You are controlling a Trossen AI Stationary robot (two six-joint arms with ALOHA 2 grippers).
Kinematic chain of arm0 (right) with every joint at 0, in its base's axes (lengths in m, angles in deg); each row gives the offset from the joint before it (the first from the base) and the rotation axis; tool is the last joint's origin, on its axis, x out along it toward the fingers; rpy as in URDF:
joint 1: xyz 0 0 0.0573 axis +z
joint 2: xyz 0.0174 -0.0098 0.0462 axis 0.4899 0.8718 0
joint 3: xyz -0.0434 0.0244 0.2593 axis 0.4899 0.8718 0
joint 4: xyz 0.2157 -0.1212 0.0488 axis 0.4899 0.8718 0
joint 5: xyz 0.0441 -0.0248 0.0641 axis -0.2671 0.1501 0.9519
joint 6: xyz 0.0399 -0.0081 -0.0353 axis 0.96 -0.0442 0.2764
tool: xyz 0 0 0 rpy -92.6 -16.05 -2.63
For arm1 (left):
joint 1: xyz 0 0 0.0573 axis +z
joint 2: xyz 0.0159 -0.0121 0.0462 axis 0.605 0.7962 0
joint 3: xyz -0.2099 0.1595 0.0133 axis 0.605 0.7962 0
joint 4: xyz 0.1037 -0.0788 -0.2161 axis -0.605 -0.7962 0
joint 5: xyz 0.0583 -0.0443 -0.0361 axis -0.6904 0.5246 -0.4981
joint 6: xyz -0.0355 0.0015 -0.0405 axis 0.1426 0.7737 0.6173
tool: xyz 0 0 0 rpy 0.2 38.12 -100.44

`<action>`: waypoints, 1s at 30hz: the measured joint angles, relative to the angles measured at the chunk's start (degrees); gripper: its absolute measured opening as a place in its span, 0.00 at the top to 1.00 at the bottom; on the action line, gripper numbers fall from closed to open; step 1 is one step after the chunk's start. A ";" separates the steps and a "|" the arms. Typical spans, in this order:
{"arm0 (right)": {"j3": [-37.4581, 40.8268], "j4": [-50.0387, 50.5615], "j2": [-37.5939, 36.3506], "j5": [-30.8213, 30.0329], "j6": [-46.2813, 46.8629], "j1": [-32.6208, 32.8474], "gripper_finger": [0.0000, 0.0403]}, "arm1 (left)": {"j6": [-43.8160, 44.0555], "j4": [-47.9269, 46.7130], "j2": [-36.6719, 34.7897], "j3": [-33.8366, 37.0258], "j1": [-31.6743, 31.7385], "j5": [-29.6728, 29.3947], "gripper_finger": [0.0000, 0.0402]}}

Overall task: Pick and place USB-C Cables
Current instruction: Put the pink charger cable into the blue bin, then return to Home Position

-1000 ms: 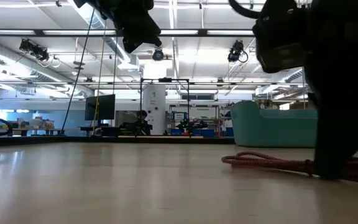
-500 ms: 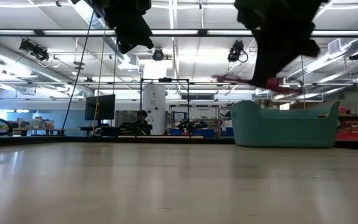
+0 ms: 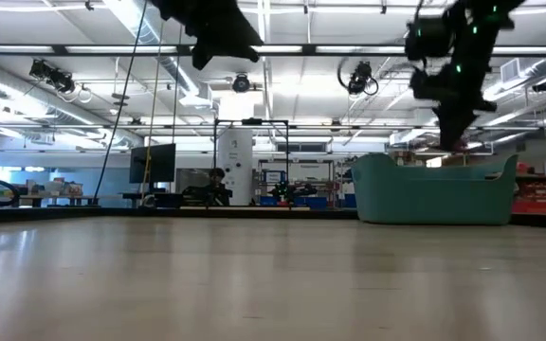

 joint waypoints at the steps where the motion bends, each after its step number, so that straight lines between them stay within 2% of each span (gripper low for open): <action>1: 1.25 -0.98 0.21 1.63 -2.62 -3.48 0.98 | 0.70 1.20 0.00 0.00 -0.02 -0.89 0.68; 4: 3.92 -4.07 2.27 2.41 -9.32 -10.23 0.96 | 2.30 4.46 0.00 0.00 -0.02 -4.05 0.68; 7: 4.92 -6.36 5.26 -2.03 -14.48 -13.55 0.91 | 3.74 7.16 0.00 -0.02 -0.02 -7.70 0.68; 13: 4.95 -10.36 7.56 -2.73 -20.07 -15.38 0.73 | 4.16 10.10 0.00 -0.02 0.00 -14.10 0.68; 16: 4.93 -8.35 5.08 1.73 -19.78 -15.38 0.66 | 5.48 10.62 0.00 -0.04 0.00 -16.73 0.68; 20: 4.93 -4.48 -3.25 14.64 -19.06 -15.08 0.64 | 8.44 10.55 0.00 -0.04 0.04 -18.93 0.68; 24: 4.96 -1.12 -16.82 26.97 -18.52 -13.82 0.65 | 8.65 10.55 0.00 -0.03 0.04 -19.89 0.68; 30: 8.57 -6.23 -39.34 37.27 -11.25 -11.89 0.68 | 8.65 10.51 0.00 -0.04 0.04 -23.35 0.68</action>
